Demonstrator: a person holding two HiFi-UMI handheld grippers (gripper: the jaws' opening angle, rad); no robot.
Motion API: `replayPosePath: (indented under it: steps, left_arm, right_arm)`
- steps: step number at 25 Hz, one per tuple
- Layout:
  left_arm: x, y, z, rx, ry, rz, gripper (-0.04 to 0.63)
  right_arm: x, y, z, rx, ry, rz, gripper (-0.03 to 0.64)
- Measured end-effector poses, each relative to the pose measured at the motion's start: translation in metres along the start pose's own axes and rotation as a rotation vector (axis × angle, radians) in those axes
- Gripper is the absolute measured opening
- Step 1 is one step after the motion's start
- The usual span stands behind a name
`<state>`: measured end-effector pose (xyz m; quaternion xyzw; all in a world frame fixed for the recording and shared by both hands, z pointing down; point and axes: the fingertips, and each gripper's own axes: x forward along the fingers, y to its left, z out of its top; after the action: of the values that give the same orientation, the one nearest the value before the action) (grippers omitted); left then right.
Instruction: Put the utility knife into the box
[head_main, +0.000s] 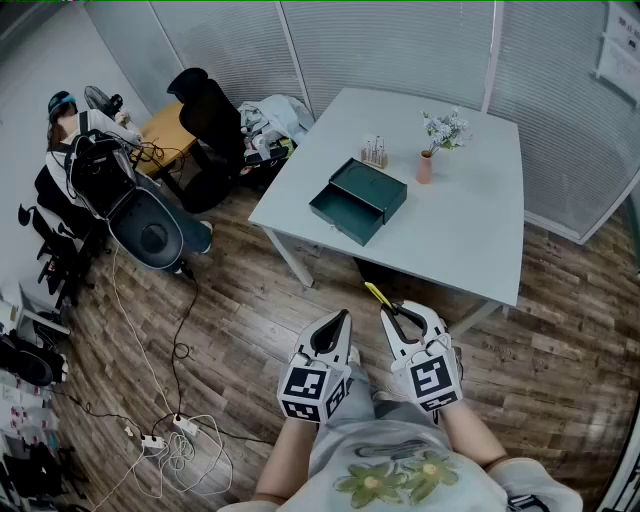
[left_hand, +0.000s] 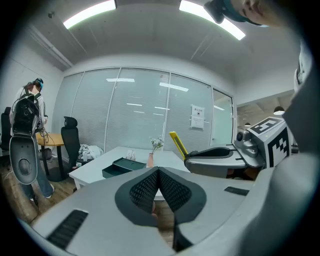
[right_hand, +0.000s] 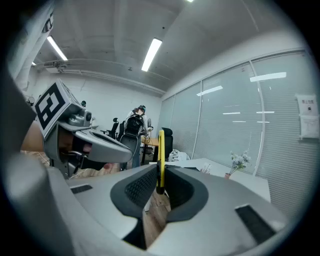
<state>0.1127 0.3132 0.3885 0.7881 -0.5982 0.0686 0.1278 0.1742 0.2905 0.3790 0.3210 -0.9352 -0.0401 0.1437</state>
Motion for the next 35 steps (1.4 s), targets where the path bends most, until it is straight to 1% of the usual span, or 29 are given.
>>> replayPosePath:
  steps: [4, 12, 20, 25, 27, 35]
  left_arm:
    - [0.01, 0.012, 0.003, -0.008, 0.0, -0.001, 0.0]
    - [0.053, 0.041, 0.012, -0.014, 0.004, -0.024, 0.0]
    - [0.105, 0.098, 0.026, -0.033, 0.003, -0.029, 0.0]
    - [0.14, 0.14, 0.04, -0.03, 0.006, -0.034, 0.0]
    - [0.152, 0.154, 0.046, -0.027, 0.006, -0.039, 0.0]
    - [0.194, 0.207, 0.06, -0.024, 0.012, -0.066, 0.0]
  right_arm:
    - [0.015, -0.004, 0.003, -0.007, 0.005, 0.004, 0.054]
    - [0.063, -0.027, 0.006, -0.005, 0.015, 0.017, 0.055]
    - [0.135, -0.057, 0.014, -0.025, 0.036, 0.012, 0.055]
    - [0.186, -0.077, 0.023, -0.053, 0.049, 0.004, 0.055]
    - [0.204, -0.085, 0.027, -0.072, 0.054, -0.005, 0.055]
    - [0.268, -0.111, 0.032, -0.079, 0.085, -0.046, 0.055]
